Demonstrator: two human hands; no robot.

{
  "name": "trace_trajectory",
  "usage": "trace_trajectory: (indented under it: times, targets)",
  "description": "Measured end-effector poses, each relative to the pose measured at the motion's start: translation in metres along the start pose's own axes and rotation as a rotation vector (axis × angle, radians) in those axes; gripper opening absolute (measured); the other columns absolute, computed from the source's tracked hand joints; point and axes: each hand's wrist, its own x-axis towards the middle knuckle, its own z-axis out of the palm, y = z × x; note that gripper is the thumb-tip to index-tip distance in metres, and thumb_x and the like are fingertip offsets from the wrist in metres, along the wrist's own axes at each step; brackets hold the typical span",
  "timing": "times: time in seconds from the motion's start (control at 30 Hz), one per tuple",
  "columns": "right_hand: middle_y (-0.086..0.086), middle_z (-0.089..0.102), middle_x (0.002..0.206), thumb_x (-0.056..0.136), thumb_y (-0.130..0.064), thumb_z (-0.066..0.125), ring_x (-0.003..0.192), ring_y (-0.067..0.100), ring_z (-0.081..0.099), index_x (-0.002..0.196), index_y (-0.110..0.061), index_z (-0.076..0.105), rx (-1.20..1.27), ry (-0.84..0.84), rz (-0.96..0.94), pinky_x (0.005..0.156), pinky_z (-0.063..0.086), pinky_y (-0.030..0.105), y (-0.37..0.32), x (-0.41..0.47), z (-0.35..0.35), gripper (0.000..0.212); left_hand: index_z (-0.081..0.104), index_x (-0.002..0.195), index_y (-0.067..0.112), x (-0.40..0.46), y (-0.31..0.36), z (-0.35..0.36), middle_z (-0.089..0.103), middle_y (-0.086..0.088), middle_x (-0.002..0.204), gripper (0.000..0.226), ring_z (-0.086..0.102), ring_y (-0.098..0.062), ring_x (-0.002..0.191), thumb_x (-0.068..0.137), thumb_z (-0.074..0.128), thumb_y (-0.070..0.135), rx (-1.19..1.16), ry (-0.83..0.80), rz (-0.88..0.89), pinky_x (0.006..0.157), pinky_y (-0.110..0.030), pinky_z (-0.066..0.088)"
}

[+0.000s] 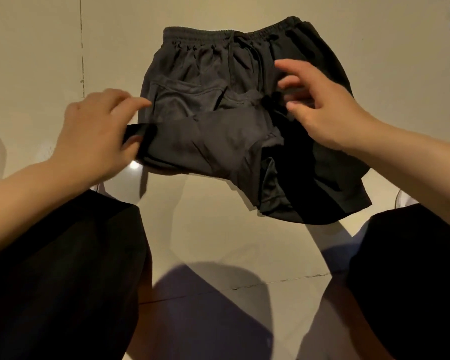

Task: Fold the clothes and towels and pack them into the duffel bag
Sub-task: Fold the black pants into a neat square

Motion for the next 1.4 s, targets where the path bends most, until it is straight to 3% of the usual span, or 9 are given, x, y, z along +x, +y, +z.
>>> trace_trajectory:
  times: [0.1,0.2,0.33,0.53,0.73,0.9,1.1,1.27,1.4]
  targets:
    - [-0.008,0.056,0.112,0.096,-0.012,0.052,0.100,0.008,0.053,0.129,-0.028,0.053,-0.095,0.042,0.061,0.084,0.036,0.016,0.027,-0.012,-0.013,0.037,0.055,0.122,0.012,0.014,0.044,-0.004,0.058,-0.016,0.117,0.042,0.056,-0.038,0.100,0.083,0.051,0.027,-0.088,0.002,0.383,0.077,-0.049,0.047]
    - [0.000,0.062,0.101,0.090,-0.012,0.063,0.090,0.017,0.056,0.113,-0.020,0.063,-0.245,-0.092,0.194,0.077,0.039,0.022,0.068,-0.031,-0.026,0.025,0.053,0.123,0.015,0.020,0.091,0.003,0.056,-0.013,0.124,0.038,0.054,-0.034,0.109,0.086,0.051,0.007,-0.007,0.066,0.778,0.084,-0.046,0.043]
    - [0.008,0.055,0.115,0.075,0.003,0.066,0.095,0.023,0.051,0.116,-0.014,0.061,-0.511,-0.331,0.300,0.078,0.039,0.030,0.114,-0.058,-0.043,0.044,0.058,0.123,0.011,0.030,0.124,0.017,0.054,-0.015,0.133,0.051,0.049,-0.034,0.125,0.087,0.024,0.001,0.204,0.026,1.063,0.101,-0.054,0.040]
    - [0.011,0.051,0.123,0.074,-0.002,0.067,0.107,0.036,0.051,0.114,-0.015,0.063,-0.576,-0.212,0.165,0.084,0.046,0.038,0.148,-0.077,-0.031,0.042,0.062,0.107,0.008,0.063,0.111,0.026,0.066,-0.013,0.085,0.032,0.062,-0.036,0.104,0.089,0.038,0.000,0.235,0.017,1.032,0.097,-0.056,0.038]
    - [0.007,0.053,0.105,0.094,-0.011,0.054,0.095,0.033,0.057,0.102,-0.011,0.060,-0.314,0.077,0.325,0.082,0.046,0.040,0.144,-0.064,-0.039,0.010,0.065,0.101,0.010,0.055,0.118,0.038,0.047,-0.016,0.126,0.046,0.046,-0.037,0.114,0.092,0.022,-0.001,0.172,0.029,1.117,0.088,-0.051,0.045]
    - [0.007,0.054,0.102,0.094,-0.010,0.053,0.084,0.032,0.063,0.110,-0.021,0.043,0.178,0.241,0.668,0.077,0.058,0.045,0.136,-0.058,-0.035,0.021,0.070,0.090,0.013,0.060,0.125,0.035,0.048,-0.012,0.129,0.035,0.043,-0.033,0.118,0.096,0.037,0.005,0.101,0.062,1.062,0.090,-0.047,0.040]
    - [0.011,0.056,0.097,0.084,0.009,0.058,0.082,0.029,0.059,0.107,-0.021,0.050,0.113,0.196,0.686,0.072,0.057,0.042,0.132,-0.054,-0.040,0.038,0.069,0.104,0.002,0.037,0.108,0.022,0.061,-0.001,0.118,0.039,0.051,-0.019,0.116,0.103,0.042,0.030,-0.111,-0.003,0.894,0.101,-0.056,0.042]
    - [0.006,0.054,0.092,0.084,0.010,0.056,0.091,0.036,0.062,0.105,-0.019,0.047,0.158,0.392,0.663,0.075,0.057,0.048,0.136,-0.048,-0.068,0.037,0.055,0.111,0.006,0.033,0.089,0.006,0.058,-0.011,0.069,0.029,0.067,-0.030,0.082,0.093,0.040,-0.011,0.066,0.086,1.024,0.105,-0.054,0.035]
    - [0.013,0.056,0.096,0.082,0.008,0.056,0.087,0.038,0.060,0.114,-0.012,0.048,-0.277,0.219,0.497,0.076,0.051,0.046,0.142,-0.051,-0.068,0.038,0.054,0.109,0.007,0.036,0.085,0.007,0.055,-0.012,0.063,0.035,0.058,-0.031,0.056,0.093,0.026,-0.006,0.117,0.032,0.938,0.092,-0.050,0.047]
